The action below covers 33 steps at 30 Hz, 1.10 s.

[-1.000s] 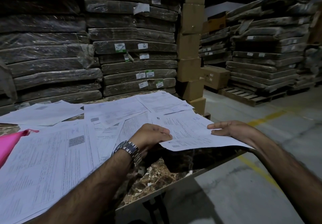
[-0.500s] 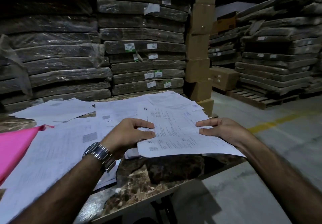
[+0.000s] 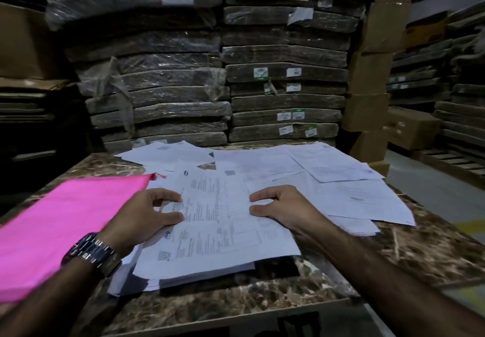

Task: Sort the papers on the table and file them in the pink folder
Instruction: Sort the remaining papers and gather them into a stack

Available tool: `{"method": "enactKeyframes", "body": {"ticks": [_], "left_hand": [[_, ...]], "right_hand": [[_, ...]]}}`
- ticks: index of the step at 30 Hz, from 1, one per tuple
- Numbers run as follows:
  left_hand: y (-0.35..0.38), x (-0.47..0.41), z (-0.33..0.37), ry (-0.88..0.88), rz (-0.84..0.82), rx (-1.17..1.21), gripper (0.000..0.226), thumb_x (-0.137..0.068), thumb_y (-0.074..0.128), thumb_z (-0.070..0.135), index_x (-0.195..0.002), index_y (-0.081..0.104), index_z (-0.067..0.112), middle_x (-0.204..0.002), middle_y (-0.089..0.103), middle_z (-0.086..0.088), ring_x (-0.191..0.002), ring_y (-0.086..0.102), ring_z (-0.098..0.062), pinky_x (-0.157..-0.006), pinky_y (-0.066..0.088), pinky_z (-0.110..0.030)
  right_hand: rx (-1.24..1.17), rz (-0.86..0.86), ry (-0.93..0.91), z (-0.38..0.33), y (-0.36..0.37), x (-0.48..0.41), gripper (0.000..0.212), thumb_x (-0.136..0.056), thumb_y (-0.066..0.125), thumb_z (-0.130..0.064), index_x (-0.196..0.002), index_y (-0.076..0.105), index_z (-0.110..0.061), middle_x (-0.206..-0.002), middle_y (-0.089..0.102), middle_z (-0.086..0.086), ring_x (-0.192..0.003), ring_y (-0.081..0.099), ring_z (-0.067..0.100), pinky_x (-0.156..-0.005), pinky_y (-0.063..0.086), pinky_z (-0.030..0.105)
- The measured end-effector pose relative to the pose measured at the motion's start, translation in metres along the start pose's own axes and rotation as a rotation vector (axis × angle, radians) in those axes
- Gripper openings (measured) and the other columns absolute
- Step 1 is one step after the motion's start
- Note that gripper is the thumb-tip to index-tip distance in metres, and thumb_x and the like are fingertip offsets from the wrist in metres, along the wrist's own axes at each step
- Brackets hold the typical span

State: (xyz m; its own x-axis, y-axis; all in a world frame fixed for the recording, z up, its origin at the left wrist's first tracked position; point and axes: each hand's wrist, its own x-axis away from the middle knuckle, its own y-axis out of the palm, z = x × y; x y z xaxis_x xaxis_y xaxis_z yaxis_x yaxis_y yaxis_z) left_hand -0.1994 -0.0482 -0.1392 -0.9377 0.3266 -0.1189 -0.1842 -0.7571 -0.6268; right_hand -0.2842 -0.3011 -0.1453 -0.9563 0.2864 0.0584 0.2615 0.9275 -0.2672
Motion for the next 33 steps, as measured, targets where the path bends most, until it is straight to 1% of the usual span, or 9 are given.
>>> {"method": "enactKeyframes", "body": {"ticks": [5, 9, 11, 14, 18, 23, 26, 30, 33], "left_hand": [[-0.017, -0.009, -0.028, -0.053, 0.077, -0.241, 0.047, -0.075, 0.080, 0.021, -0.119, 0.065, 0.017, -0.124, 0.062, -0.001, -0.101, 0.052, -0.012, -0.084, 0.041, -0.027], [-0.016, -0.014, -0.043, -0.076, 0.099, -0.370, 0.051, -0.076, 0.079, 0.021, -0.123, 0.062, 0.015, -0.128, 0.061, -0.003, -0.112, 0.056, -0.019, -0.089, 0.043, -0.028], [-0.014, -0.016, -0.048, -0.084, 0.097, -0.400, 0.051, -0.076, 0.079, 0.022, -0.124, 0.062, 0.014, -0.129, 0.061, -0.004, -0.116, 0.057, -0.022, -0.092, 0.044, -0.029], [-0.012, -0.019, -0.050, -0.075, 0.103, -0.457, 0.051, -0.076, 0.078, 0.025, -0.123, 0.062, 0.013, -0.127, 0.062, -0.004, -0.114, 0.058, -0.022, -0.092, 0.045, -0.029], [-0.014, -0.021, -0.047, -0.102, 0.087, -0.554, 0.052, -0.074, 0.079, 0.030, -0.121, 0.063, 0.013, -0.123, 0.064, -0.005, -0.110, 0.058, -0.023, -0.087, 0.046, -0.030], [-0.003, -0.029, -0.032, -0.041, 0.117, -0.611, 0.052, -0.071, 0.081, 0.033, -0.118, 0.065, 0.015, -0.120, 0.063, -0.008, -0.104, 0.057, -0.024, -0.081, 0.044, -0.031], [0.017, -0.037, -0.006, 0.045, 0.026, -0.500, 0.048, -0.076, 0.078, 0.030, -0.120, 0.063, 0.017, -0.127, 0.061, -0.004, -0.109, 0.058, -0.021, -0.087, 0.046, -0.031], [0.061, -0.057, 0.037, 0.158, -0.105, -0.362, 0.045, -0.077, 0.076, 0.032, -0.119, 0.064, 0.018, -0.118, 0.066, 0.002, -0.101, 0.062, -0.013, -0.082, 0.047, -0.023], [0.101, -0.077, 0.072, 0.204, -0.177, -0.276, 0.043, -0.078, 0.076, 0.033, -0.116, 0.066, 0.016, -0.110, 0.069, 0.001, -0.098, 0.063, -0.012, -0.081, 0.047, -0.022]], "right_hand": [[0.148, -0.043, -0.031, -0.003, 0.044, -0.029, 0.036, -0.072, 0.083, -0.015, -0.105, 0.071, -0.009, -0.111, 0.070, 0.005, -0.093, 0.070, 0.021, -0.080, 0.059, 0.034], [0.375, -0.038, -0.106, -0.001, 0.063, -0.034, 0.045, -0.073, 0.082, -0.023, -0.115, 0.068, -0.011, -0.123, 0.064, 0.002, -0.109, 0.060, 0.016, -0.079, 0.045, 0.019], [0.457, -0.027, -0.150, 0.000, 0.066, -0.035, 0.051, -0.074, 0.082, -0.024, -0.119, 0.065, -0.009, -0.126, 0.063, 0.004, -0.099, 0.062, 0.015, -0.073, 0.045, 0.015], [0.516, -0.014, -0.160, 0.004, 0.068, -0.036, 0.056, -0.074, 0.082, -0.023, -0.122, 0.062, -0.005, -0.124, 0.064, 0.009, -0.082, 0.065, 0.016, -0.067, 0.050, 0.018], [0.643, 0.034, -0.192, 0.008, 0.069, -0.036, 0.058, -0.072, 0.081, -0.037, -0.119, 0.063, -0.007, -0.123, 0.064, 0.005, -0.110, 0.061, 0.019, -0.090, 0.052, 0.031], [0.694, 0.113, -0.162, 0.002, 0.045, -0.039, 0.058, -0.075, 0.074, -0.048, -0.122, 0.061, -0.016, -0.129, 0.055, 0.000, -0.119, 0.051, 0.017, -0.091, 0.044, 0.030], [0.656, 0.095, -0.095, -0.001, 0.015, -0.048, 0.052, -0.076, 0.076, -0.046, -0.115, 0.067, -0.013, -0.123, 0.064, 0.000, -0.110, 0.059, 0.017, -0.087, 0.047, 0.027], [0.543, 0.190, 0.026, -0.001, -0.040, -0.060, 0.035, -0.077, 0.079, -0.035, -0.097, 0.072, -0.007, -0.090, 0.071, 0.007, -0.071, 0.065, 0.016, -0.064, 0.049, 0.023], [0.535, 0.293, 0.130, 0.003, -0.090, -0.075, 0.028, -0.078, 0.077, -0.031, -0.085, 0.074, -0.005, -0.079, 0.073, 0.012, -0.063, 0.065, 0.020, -0.050, 0.046, 0.019]]}}
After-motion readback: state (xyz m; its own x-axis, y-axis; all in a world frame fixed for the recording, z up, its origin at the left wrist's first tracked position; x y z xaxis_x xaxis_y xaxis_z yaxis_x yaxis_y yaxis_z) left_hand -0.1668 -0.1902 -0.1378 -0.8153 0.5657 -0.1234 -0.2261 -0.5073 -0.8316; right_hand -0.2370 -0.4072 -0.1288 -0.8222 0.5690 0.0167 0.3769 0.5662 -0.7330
